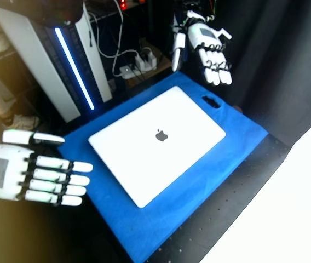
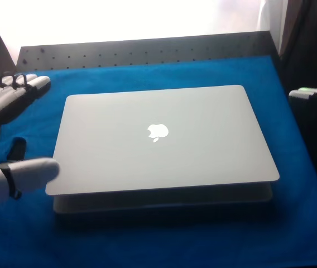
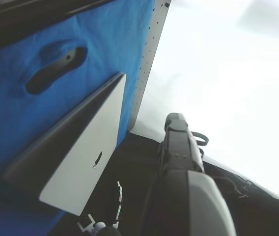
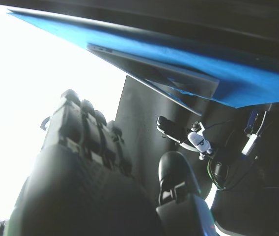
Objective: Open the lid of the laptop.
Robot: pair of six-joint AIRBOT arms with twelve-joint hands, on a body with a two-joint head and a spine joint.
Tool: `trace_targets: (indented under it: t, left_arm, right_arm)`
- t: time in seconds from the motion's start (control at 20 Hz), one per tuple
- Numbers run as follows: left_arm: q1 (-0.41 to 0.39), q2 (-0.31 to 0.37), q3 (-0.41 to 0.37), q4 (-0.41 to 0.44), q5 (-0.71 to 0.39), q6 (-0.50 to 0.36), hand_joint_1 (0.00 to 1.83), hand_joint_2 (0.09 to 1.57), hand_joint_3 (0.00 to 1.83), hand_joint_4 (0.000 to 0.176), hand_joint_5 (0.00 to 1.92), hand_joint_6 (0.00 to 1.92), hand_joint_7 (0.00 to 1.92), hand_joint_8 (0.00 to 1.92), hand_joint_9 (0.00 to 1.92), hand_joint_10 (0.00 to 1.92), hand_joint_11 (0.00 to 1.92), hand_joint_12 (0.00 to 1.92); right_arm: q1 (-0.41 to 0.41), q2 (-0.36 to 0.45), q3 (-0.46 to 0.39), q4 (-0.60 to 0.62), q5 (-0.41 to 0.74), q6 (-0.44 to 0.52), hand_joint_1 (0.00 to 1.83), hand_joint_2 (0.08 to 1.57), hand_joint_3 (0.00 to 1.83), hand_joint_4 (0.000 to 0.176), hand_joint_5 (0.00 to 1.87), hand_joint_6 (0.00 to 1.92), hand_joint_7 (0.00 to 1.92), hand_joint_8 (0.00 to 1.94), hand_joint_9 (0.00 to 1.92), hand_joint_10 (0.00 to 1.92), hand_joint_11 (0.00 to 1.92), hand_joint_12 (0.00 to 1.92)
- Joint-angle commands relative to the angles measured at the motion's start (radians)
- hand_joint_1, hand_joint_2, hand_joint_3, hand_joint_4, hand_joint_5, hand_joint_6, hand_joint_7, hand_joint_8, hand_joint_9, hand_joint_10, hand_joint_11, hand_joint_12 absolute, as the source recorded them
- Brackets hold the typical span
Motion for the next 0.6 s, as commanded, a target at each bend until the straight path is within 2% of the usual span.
trace_targets:
  t: [0.0, 0.1, 0.15, 0.2, 0.25, 0.35, 0.4, 0.5, 0.55]
  left_arm:
    - [-0.019, -0.01, 0.008, 0.024, -0.079, -0.005, 0.42, 0.97, 0.09, 0.0, 0.0, 0.0, 0.0, 0.0, 0.0, 0.0, 0.0, 0.0]
    - [-0.033, -0.015, 0.016, 0.044, -0.052, -0.017, 0.54, 0.94, 0.07, 0.0, 0.0, 0.0, 0.0, 0.0, 0.0, 0.0, 0.0, 0.0]
    - [-0.043, -0.018, 0.018, 0.06, -0.034, -0.02, 0.56, 0.91, 0.05, 0.0, 0.0, 0.0, 0.0, 0.0, 0.0, 0.0, 0.0, 0.0]
    - [-0.049, -0.018, 0.019, 0.069, -0.027, -0.02, 0.6, 0.89, 0.04, 0.0, 0.0, 0.0, 0.0, 0.0, 0.0, 0.0, 0.0, 0.0]
    - [-0.058, -0.02, 0.02, 0.086, -0.011, -0.02, 0.63, 0.87, 0.03, 0.0, 0.0, 0.0, 0.0, 0.0, 0.0, 0.0, 0.0, 0.0]
    - [-0.095, -0.032, 0.028, 0.122, 0.036, -0.02, 0.62, 0.83, 0.0, 0.0, 0.0, 0.0, 0.0, 0.0, 0.0, 0.0, 0.0, 0.0]
    - [-0.116, -0.042, 0.035, 0.14, 0.061, -0.02, 0.55, 0.83, 0.01, 0.0, 0.0, 0.0, 0.0, 0.0, 0.0, 0.0, 0.0, 0.0]
    - [-0.163, -0.064, 0.054, 0.182, 0.123, -0.02, 0.47, 0.84, 0.01, 0.0, 0.0, 0.0, 0.0, 0.0, 0.0, 0.0, 0.0, 0.0]
    - [-0.177, -0.071, 0.061, 0.192, 0.142, -0.02, 0.47, 0.86, 0.01, 0.016, 0.0, 0.0, 0.0, 0.0, 0.0, 0.0, 0.0, 0.0]
  right_arm:
    - [0.016, 0.0, 0.007, 0.025, 0.109, 0.009, 0.06, 1.44, 0.0, 0.042, 0.13, 0.0, 0.13, 0.0, 0.12, 0.0, 0.14, 0.19]
    - [0.017, 0.0, 0.009, 0.009, 0.095, 0.016, 0.11, 1.45, 0.0, 0.026, 0.14, 0.0, 0.14, 0.0, 0.12, 0.0, 0.16, 0.16]
    - [0.019, 0.0, 0.01, -0.009, 0.074, 0.02, 0.09, 1.46, 0.0, 0.033, 0.12, 0.0, 0.11, 0.0, 0.1, 0.0, 0.16, 0.16]
    - [0.022, 0.001, 0.01, -0.022, 0.06, 0.022, 0.11, 1.45, 0.0, 0.008, 0.12, 0.0, 0.11, 0.0, 0.08, 0.0, 0.16, 0.15]
    - [0.026, 0.001, 0.01, -0.038, 0.043, 0.024, 0.12, 1.44, 0.0, 0.0, 0.11, 0.0, 0.11, 0.0, 0.07, 0.0, 0.16, 0.15]
    - [0.028, 0.001, 0.009, -0.066, 0.02, 0.033, 0.03, 1.39, 0.0, 0.018, 0.13, 0.0, 0.14, 0.01, 0.07, 0.0, 0.07, 0.09]
    - [0.028, 0.001, 0.009, -0.079, 0.009, 0.041, 0.01, 1.37, 0.0, 0.037, 0.13, 0.0, 0.13, 0.0, 0.06, 0.0, 0.06, 0.08]
    - [0.028, 0.001, 0.01, -0.125, -0.022, 0.06, 0.0, 1.37, 0.0, 0.035, 0.12, 0.0, 0.12, 0.0, 0.07, 0.0, 0.1, 0.09]
    - [0.03, 0.001, 0.01, -0.141, -0.034, 0.068, 0.01, 1.39, 0.01, 0.007, 0.12, 0.0, 0.11, 0.0, 0.07, 0.0, 0.12, 0.09]
